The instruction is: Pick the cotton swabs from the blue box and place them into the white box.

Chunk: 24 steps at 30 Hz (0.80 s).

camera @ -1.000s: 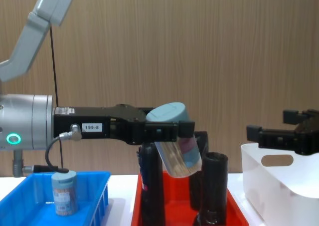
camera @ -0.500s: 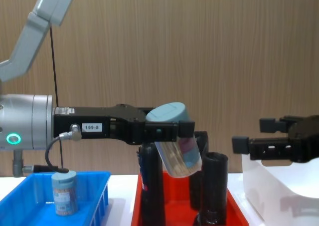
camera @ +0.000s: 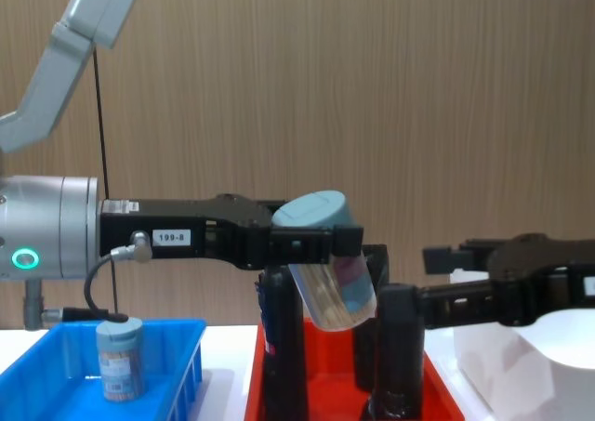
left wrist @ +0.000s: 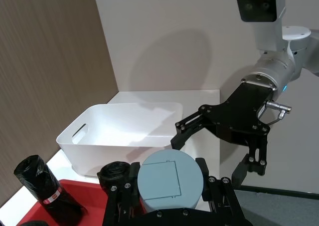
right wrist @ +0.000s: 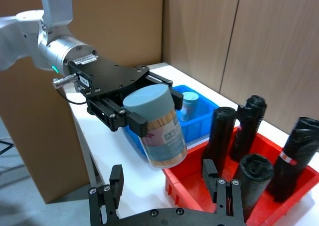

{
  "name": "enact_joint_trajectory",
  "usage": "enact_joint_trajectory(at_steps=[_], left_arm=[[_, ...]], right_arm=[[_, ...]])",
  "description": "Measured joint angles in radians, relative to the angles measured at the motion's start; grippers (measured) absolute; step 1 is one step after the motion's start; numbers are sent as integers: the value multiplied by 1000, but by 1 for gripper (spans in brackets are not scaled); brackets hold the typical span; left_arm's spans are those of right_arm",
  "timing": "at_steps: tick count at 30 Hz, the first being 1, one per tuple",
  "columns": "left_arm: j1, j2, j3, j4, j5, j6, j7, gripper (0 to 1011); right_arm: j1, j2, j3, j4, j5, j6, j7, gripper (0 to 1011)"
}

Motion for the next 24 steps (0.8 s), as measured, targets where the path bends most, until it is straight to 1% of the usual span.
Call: enact_joint_trajectory(at_steps=[6,10,22,24], left_arm=[[0,0,0,0,0,0,0,669],[0,0,0,0,0,0,0,669],[0,0,0,0,0,0,0,669],[0,0,0,0,0,0,0,669]], right_arm=[[37,-23,-18,45,-16,5,25,1002],[58,-37,-27,72,-22,5,29,1002],[112,-72,-50,142,-39,-7,22,1002],[115,-74,-52,145,-40,-8,21,1002]])
